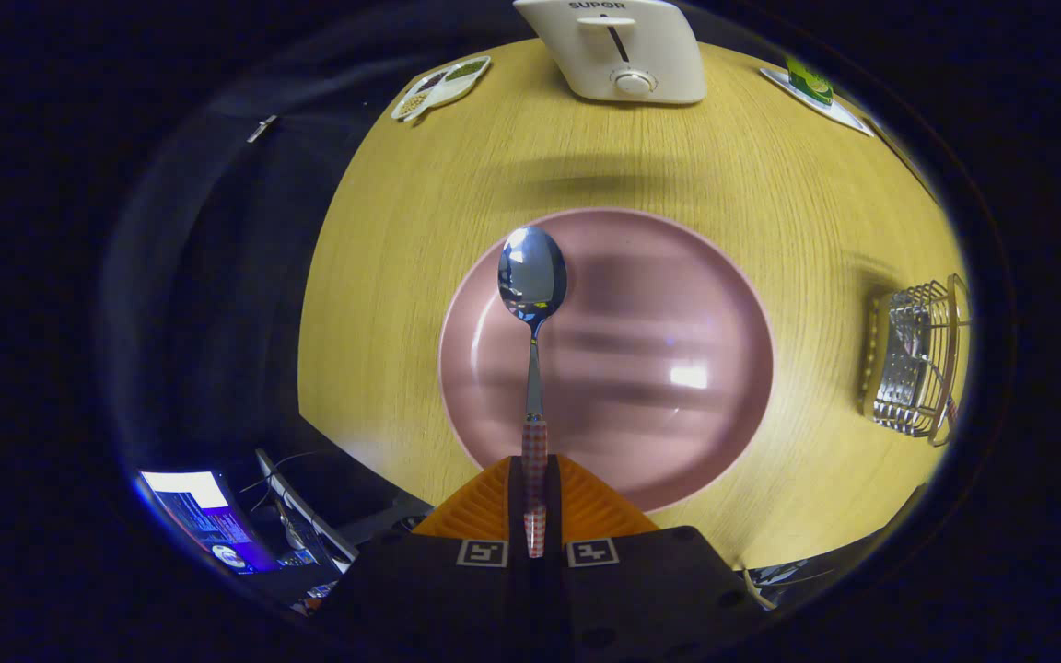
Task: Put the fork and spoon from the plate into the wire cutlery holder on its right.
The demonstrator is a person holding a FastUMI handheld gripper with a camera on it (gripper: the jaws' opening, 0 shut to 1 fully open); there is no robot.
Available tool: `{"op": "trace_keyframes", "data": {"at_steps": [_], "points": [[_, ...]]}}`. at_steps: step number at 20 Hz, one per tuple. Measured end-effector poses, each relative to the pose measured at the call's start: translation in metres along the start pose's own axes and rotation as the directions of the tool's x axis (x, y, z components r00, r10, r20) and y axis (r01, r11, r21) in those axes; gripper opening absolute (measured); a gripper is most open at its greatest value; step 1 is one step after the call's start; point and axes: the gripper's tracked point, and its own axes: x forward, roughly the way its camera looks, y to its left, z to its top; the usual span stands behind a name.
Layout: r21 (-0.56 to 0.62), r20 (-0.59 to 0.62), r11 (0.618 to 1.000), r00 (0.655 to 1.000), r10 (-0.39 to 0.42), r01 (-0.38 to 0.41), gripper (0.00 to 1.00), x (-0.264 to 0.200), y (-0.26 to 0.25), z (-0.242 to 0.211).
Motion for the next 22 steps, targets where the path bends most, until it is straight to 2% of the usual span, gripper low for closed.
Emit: {"op": "trace_keyframes", "data": {"at_steps": [2,5,8,11,14,17,22], "points": [[-0.029,-0.009,0.999,0.999,0.043,-0.043,0.09,-0.036,-0.002,-0.001],[-0.082,-0.017,0.996,0.999,0.040,-0.041,0.09,-0.098,-0.026,0.003],[-0.119,-0.046,0.993,0.999,-0.015,0.009,0.09,-0.156,-0.066,0.005],[-0.140,-0.134,0.986,0.985,-0.104,0.085,0.08,-0.196,-0.115,-0.002],[-0.155,-0.277,0.975,0.941,-0.195,0.157,0.08,-0.214,-0.163,-0.018],[-0.147,-0.399,0.965,0.880,-0.257,0.215,0.08,-0.216,-0.195,-0.027],[-0.115,-0.529,0.953,0.795,-0.297,0.280,0.08,-0.202,-0.220,-0.017]]}}
